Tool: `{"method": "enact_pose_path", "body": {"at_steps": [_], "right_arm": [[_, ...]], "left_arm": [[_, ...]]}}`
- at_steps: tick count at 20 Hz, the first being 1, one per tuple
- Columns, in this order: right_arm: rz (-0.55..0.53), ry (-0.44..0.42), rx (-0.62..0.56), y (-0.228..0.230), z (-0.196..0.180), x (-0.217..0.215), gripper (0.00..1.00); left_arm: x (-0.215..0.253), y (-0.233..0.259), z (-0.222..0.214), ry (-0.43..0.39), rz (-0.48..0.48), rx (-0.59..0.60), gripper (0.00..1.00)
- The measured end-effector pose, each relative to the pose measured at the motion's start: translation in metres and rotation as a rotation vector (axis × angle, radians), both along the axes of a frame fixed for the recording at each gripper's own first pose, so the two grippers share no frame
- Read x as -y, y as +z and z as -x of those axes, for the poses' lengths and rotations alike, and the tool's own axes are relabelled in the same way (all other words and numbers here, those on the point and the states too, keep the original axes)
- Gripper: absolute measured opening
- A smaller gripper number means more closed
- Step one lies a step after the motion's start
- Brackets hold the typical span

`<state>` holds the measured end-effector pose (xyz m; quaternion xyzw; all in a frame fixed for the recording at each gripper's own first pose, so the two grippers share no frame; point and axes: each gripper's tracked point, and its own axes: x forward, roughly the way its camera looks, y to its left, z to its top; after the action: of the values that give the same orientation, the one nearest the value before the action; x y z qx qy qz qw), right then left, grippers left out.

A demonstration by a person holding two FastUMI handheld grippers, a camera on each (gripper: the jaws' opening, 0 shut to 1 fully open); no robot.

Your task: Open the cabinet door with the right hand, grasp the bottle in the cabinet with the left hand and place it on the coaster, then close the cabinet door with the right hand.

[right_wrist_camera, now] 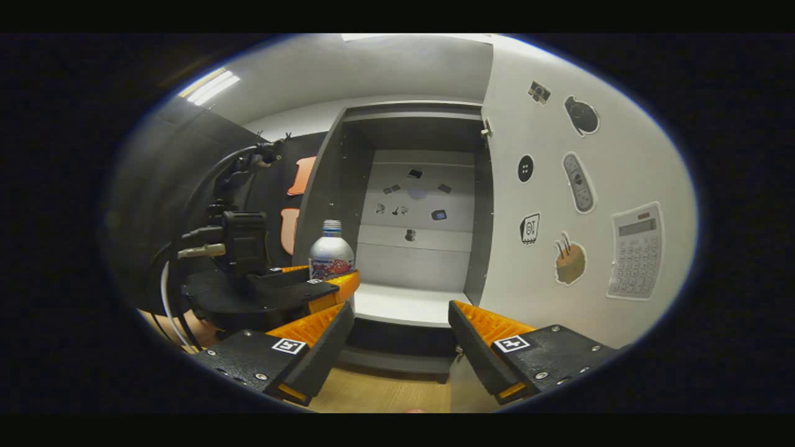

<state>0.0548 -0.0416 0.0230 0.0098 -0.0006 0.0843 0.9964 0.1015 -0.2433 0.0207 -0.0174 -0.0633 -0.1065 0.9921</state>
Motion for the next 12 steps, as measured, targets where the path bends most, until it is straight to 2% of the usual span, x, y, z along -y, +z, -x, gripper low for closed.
{"method": "enact_pose_path", "body": {"at_steps": [4,8,12], "right_arm": [[-0.009,0.002,0.022,0.009,0.015,-0.023,0.94],[-0.009,-0.054,0.042,0.014,0.026,-0.049,0.94],[-0.034,-0.11,0.028,0.009,0.045,-0.075,0.94]], "left_arm": [[-0.025,-0.011,0.034,0.004,0.001,-0.006,0.82],[-0.054,-0.035,0.068,-0.008,0.021,-0.055,0.81],[-0.081,-0.059,0.102,-0.029,-0.027,-0.053,0.82]]}}
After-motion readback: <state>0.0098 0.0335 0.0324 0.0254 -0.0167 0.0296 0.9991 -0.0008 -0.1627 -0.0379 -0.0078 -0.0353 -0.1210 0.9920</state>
